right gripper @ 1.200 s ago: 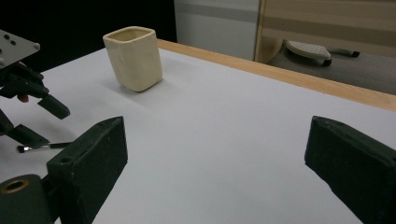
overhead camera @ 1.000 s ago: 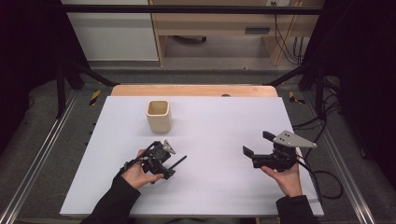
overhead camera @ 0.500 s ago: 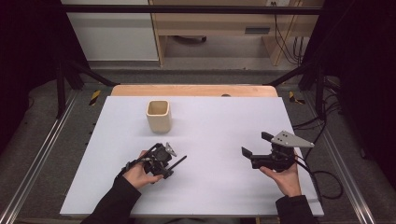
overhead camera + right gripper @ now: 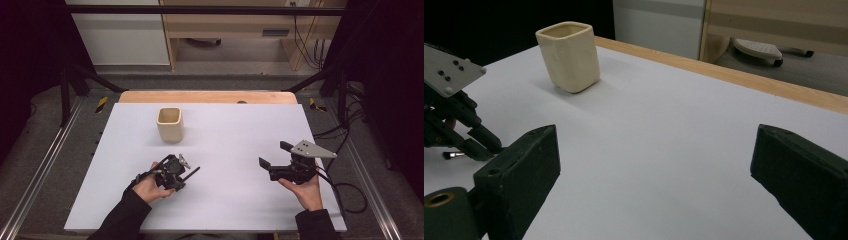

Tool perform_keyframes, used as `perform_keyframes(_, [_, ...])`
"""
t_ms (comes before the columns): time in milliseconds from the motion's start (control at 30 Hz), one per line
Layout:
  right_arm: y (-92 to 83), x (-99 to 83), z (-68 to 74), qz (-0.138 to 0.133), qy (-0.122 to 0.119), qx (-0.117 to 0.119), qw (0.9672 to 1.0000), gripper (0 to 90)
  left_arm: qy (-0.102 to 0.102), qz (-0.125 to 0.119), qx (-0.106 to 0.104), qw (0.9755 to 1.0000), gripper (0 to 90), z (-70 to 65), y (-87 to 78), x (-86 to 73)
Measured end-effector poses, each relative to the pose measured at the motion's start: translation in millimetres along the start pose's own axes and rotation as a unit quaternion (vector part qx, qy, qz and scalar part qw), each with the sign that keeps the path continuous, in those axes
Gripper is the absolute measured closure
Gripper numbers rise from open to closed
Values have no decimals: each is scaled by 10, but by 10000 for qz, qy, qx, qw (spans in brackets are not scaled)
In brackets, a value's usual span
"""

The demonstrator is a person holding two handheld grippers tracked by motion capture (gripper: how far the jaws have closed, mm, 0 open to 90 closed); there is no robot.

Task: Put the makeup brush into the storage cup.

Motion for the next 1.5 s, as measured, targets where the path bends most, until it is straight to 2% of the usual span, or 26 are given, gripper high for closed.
perform_keyframes(300, [-1,3,-1,-6,16,1,10000,61,21,96,-83,9999,828,-30,3,-4])
perform_keyframes(533, [-3,7,3,-12,25,3,10000,61,12,102,-82,9999,834,-29,2,-2])
perform_keyframes(833, [-4,3,7,5,-2,0,10000,61,110,64,-93,9999,839,-36,-6,-1])
perform_keyframes(1067, [-3,3,15,11,-27,5,10000,61,282,-166,-98,9994,840,-91,-116,44])
perform_keyframes(1267, [-4,12,53,58,-177,-52,9998,61,364,-419,-263,9981,839,-173,-266,81])
perform_keyframes(1500, [12,19,134,136,-357,-21,9993,61,538,-664,-528,9949,839,-308,-397,138])
Point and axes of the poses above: each handheld gripper's, and its own axes: y roughly forward along the jaws, x roughly out of its top, z roughly to its left, the point moved 8 cm from there along y, roughly forward along the jaws, and after that the axes turned 8 degrees about -x, right-handed, at the moved point
